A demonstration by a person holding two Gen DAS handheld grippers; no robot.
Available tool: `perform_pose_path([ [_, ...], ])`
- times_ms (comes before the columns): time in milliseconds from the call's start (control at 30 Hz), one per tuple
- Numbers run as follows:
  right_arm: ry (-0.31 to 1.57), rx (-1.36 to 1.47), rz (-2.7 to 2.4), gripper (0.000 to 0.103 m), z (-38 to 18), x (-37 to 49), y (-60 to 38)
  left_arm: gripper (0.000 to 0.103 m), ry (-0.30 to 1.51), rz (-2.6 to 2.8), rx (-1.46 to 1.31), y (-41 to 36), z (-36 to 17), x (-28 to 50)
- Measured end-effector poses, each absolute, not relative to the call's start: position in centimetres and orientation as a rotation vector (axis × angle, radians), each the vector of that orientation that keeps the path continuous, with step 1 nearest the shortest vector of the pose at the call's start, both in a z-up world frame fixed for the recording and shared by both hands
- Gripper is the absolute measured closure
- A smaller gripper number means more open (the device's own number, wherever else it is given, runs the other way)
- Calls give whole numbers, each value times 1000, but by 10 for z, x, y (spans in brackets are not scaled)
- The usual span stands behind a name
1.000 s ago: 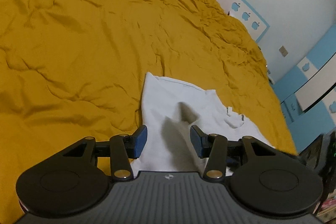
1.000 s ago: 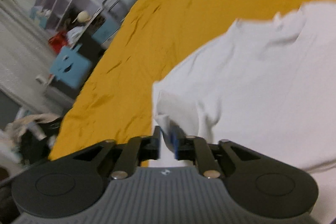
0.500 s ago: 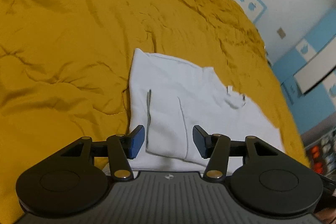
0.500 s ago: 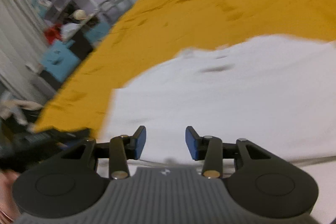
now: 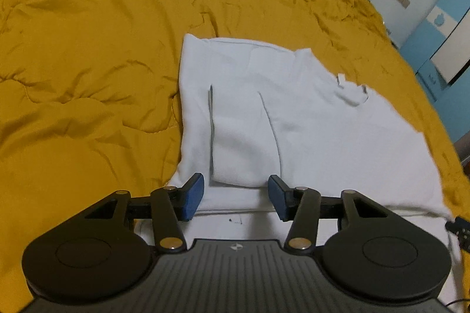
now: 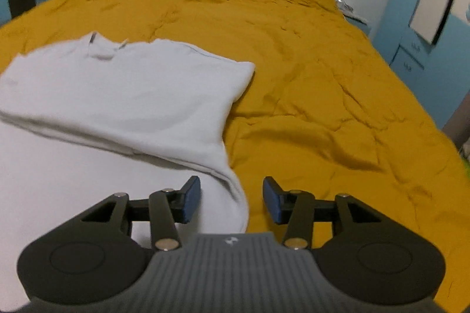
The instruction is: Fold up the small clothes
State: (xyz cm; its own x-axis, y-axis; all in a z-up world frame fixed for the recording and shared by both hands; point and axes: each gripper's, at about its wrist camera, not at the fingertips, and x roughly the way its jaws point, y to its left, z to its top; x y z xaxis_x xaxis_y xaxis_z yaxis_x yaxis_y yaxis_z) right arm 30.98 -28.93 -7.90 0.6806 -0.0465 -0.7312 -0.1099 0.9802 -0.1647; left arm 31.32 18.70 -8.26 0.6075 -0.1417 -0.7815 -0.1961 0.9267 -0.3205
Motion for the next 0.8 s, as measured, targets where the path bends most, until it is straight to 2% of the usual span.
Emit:
perform_pose_path([
  [200,785,-315,59,62,-93,332,-265,49,933,51,-387,186,-83,315],
  [267,772,-353,56,72,-93,334,-258,55,938,51,-382,185,-82,315],
  [300,769,-357,53,94,-92,334,-259,57,942,54,-376,185,-82,316],
  [333,770,-336,48,100,-89,334,-263,61,948,58,-370,185,-82,317],
  [467,733,-149,24,101,-64,326,-291,69,971,69,-346,184,-85,322],
  [633,868,-118,30,101,-93,331,-303,69,973,89,-320,183,-87,321],
  [800,902,-69,15,99,-88,329,-311,69,989,93,-295,183,-81,319],
])
